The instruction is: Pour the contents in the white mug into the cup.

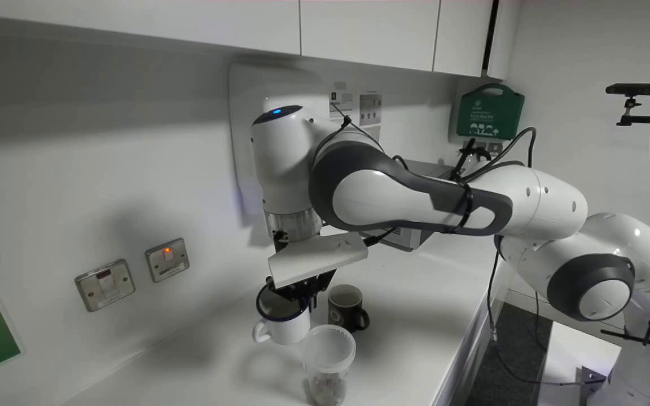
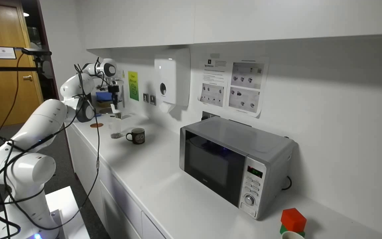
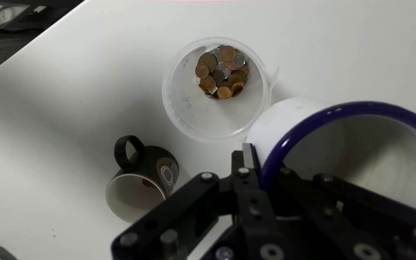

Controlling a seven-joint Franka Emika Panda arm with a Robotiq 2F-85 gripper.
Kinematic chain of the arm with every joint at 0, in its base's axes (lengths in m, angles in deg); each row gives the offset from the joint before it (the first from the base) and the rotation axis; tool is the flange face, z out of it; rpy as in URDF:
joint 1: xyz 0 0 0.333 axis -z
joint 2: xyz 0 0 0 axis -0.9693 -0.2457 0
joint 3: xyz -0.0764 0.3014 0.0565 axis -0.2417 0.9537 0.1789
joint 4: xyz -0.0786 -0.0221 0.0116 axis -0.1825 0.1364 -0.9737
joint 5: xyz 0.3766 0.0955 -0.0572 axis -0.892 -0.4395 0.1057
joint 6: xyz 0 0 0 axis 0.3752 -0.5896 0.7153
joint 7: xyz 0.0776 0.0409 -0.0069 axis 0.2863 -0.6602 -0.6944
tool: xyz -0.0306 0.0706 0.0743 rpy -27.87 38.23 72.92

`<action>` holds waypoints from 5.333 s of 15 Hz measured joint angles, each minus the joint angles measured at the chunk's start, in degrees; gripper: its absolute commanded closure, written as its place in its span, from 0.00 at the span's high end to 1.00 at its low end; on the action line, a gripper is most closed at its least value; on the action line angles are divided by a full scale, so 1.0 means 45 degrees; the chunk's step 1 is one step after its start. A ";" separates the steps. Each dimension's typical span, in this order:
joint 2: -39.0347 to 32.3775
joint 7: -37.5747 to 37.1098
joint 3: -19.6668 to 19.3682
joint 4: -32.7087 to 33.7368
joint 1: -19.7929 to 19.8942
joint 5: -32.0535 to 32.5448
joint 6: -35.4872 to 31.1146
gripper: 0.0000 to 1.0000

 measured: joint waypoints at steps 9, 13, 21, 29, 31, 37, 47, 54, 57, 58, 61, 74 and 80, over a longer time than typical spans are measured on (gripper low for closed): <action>-0.0171 -0.0010 0.0000 -0.0058 -0.0019 0.0011 0.0001 0.01; -0.0254 -0.0021 0.0000 -0.0058 0.0100 0.0010 0.0001 0.01; -0.0251 -0.0599 0.0182 -0.0026 0.1437 -0.0511 -0.0091 0.01; -0.0257 -0.1351 0.0811 -0.0031 0.3150 -0.1491 -0.0860 0.01; -0.0263 -0.1465 0.0897 -0.0033 0.3359 -0.1544 -0.0935 0.01; -0.0277 -0.1766 0.0961 -0.0040 0.3511 -0.1601 -0.0942 0.01; -0.0272 -0.2383 0.1145 -0.0039 0.3296 -0.1605 -0.0919 0.06; -0.0333 -0.2365 0.1145 -0.0076 0.3296 -0.1584 -0.0919 0.01; -0.0392 -0.2365 0.1139 -0.0077 0.3314 -0.1579 -0.0919 0.01; -0.0401 -0.2366 0.1138 -0.0077 0.3339 -0.1580 -0.0920 0.01; -0.0409 -0.2384 0.1136 -0.0077 0.3562 -0.1587 -0.0933 0.01; -0.0650 -0.2842 0.1189 -0.0075 0.5258 -0.2523 -0.1176 0.01; -0.0889 -0.3166 0.1252 -0.0076 0.5507 -0.2756 -0.1333 0.01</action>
